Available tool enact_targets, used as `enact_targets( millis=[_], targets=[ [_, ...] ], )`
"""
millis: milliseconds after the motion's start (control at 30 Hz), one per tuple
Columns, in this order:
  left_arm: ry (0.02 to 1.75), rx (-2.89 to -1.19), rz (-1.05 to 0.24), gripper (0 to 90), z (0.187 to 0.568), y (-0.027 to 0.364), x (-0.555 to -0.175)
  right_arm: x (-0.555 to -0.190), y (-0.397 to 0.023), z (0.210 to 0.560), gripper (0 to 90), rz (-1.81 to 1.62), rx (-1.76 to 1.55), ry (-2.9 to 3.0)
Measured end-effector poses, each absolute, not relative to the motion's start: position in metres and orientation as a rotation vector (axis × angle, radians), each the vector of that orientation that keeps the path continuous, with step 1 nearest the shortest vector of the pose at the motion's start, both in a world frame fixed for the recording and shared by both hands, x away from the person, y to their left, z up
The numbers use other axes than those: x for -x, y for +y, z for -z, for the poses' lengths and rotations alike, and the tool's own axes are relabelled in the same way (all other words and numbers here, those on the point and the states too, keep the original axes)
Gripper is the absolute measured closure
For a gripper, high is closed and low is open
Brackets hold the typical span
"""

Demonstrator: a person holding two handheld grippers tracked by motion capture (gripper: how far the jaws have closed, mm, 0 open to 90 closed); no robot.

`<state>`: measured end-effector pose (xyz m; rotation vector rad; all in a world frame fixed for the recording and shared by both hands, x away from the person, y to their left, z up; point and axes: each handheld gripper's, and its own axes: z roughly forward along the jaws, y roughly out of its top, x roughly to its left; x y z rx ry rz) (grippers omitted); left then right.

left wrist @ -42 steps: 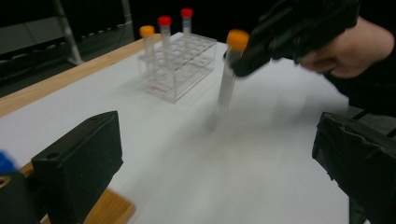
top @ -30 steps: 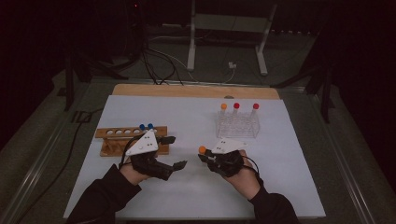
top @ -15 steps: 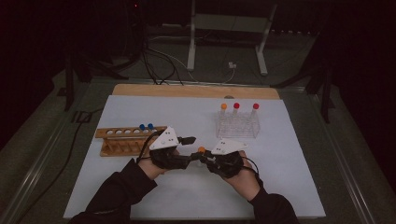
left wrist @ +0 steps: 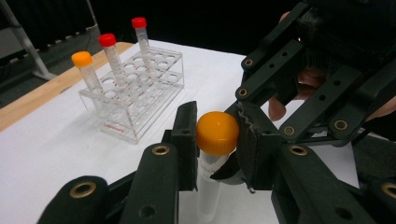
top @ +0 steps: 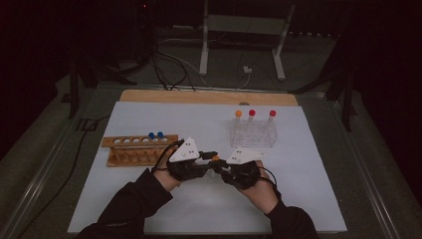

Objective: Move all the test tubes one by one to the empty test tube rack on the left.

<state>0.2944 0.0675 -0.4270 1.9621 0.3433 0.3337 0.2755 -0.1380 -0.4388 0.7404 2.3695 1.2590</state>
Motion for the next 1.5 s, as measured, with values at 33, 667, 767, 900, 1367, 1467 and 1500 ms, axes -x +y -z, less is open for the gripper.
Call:
enact_targets(
  millis=[33,667,767,900,1367,1467,1500],
  targets=[
    [0.345,-1.961,-0.338,71.6,0.426,0.067,-0.294,-0.276,-0.138,0.439,74.2,-1.268,-0.744,2.368],
    [0.452,-1.925,-0.457,71.9,0.402,0.133,-0.294,-0.280,-0.155,0.423,26.7,-1.436,-0.806,2.274],
    [0.484,-1.916,-0.491,71.9,0.398,0.148,-0.294,-0.279,-0.156,0.422,14.8,-1.438,-0.799,2.261],
    [0.525,-1.896,-0.527,71.9,0.393,0.168,-0.293,-0.278,-0.156,0.421,8.2,-1.457,-0.787,2.263],
    [0.689,-1.823,-0.655,71.9,0.384,0.230,-0.301,-0.278,-0.160,0.419,0.0,-1.477,-0.778,2.244],
    [0.725,-1.816,-0.674,71.9,0.385,0.238,-0.308,-0.278,-0.160,0.418,0.0,-1.476,-0.779,2.242],
    [0.734,-1.812,-0.682,71.9,0.386,0.240,-0.310,-0.277,-0.160,0.418,0.0,-1.475,-0.779,2.240]
  ],
)
